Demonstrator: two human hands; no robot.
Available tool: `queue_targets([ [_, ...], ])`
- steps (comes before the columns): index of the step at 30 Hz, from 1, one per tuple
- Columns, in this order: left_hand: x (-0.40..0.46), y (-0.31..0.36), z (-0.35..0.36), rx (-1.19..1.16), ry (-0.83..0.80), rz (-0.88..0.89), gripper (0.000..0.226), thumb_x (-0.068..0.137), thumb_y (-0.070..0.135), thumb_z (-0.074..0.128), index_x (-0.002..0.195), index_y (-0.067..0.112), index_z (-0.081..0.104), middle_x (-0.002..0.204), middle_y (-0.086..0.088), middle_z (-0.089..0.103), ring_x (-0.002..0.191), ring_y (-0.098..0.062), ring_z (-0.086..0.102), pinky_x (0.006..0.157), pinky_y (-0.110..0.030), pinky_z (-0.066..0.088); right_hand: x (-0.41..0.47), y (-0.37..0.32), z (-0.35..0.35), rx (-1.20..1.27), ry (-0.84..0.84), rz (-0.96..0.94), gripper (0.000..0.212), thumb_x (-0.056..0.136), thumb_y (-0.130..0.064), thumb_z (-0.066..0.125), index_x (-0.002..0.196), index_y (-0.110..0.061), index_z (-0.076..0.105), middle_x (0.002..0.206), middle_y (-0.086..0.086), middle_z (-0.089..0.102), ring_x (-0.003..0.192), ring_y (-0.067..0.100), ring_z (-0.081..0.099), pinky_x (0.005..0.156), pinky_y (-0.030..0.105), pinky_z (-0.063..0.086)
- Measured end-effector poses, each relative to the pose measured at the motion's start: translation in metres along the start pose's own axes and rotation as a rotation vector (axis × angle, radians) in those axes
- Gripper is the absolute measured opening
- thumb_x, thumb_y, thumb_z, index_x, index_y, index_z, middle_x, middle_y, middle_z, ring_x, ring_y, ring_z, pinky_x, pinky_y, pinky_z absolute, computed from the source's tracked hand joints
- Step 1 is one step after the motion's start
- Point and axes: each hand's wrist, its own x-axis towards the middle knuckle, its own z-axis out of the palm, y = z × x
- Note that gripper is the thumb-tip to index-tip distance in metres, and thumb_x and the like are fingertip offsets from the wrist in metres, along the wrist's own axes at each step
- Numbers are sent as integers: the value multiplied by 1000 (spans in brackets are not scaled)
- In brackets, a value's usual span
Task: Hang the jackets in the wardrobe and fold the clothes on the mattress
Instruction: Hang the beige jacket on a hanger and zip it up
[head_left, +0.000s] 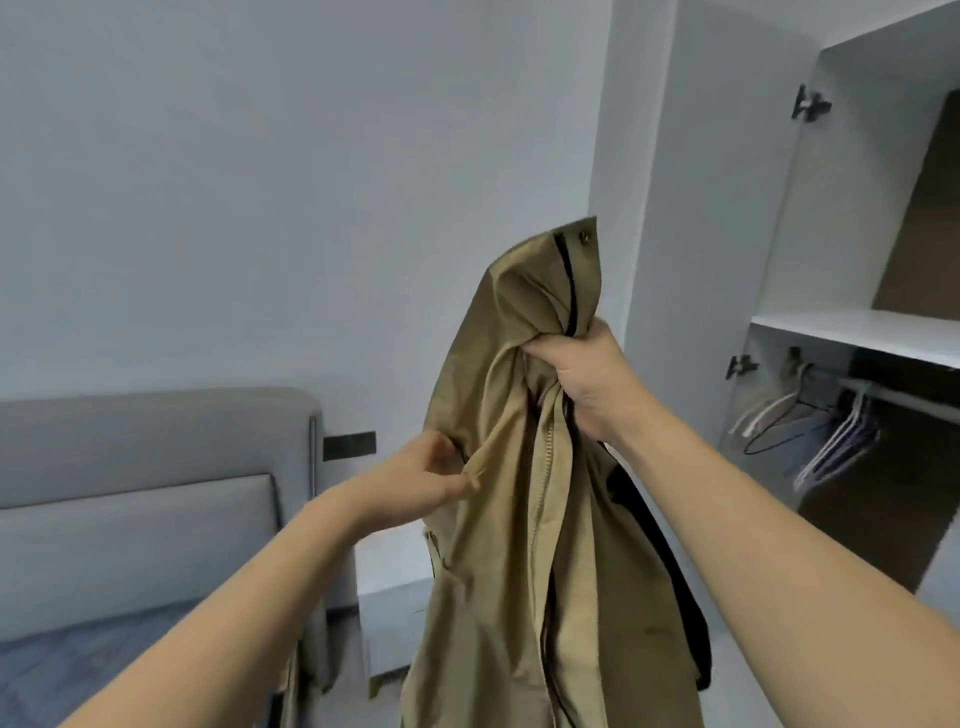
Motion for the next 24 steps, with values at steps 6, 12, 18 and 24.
queue_targets([
  [6, 145, 42, 51, -206, -181, 273, 96, 75, 48, 81, 151, 32, 25, 149, 7, 39, 136, -18, 42, 114, -45, 37, 34, 1, -93, -122, 301, 54, 27, 85, 5, 68, 110, -4, 66, 100, 10, 75, 91, 25, 73, 73, 35, 60],
  [12, 233, 106, 160, -424, -389, 315, 22, 102, 39, 51, 110, 26, 67, 103, 11, 74, 99, -9, 69, 88, -26, 53, 32, -21, -204, -497, 559, 75, 32, 87, -6, 70, 118, -11, 64, 104, 5, 73, 93, 16, 71, 80, 29, 58],
  [18, 276, 181, 258, -543, -338, 369, 24, 105, 32, 42, 101, 22, 63, 92, 0, 70, 80, -13, 63, 64, -25, 46, 6, -12, -325, -1051, 868, 195, 18, 95, -28, 57, 108, -20, 66, 97, -5, 65, 89, 14, 58, 75, 26, 44],
  [24, 325, 230, 338, -440, -475, 399, 24, 103, 30, 45, 89, 19, 62, 78, 3, 62, 74, -15, 57, 62, -28, 41, -2, 21, -411, -414, 1331, 328, 12, 98, -20, 53, 109, -16, 57, 97, 6, 62, 82, 20, 57, 69, 32, 49],
])
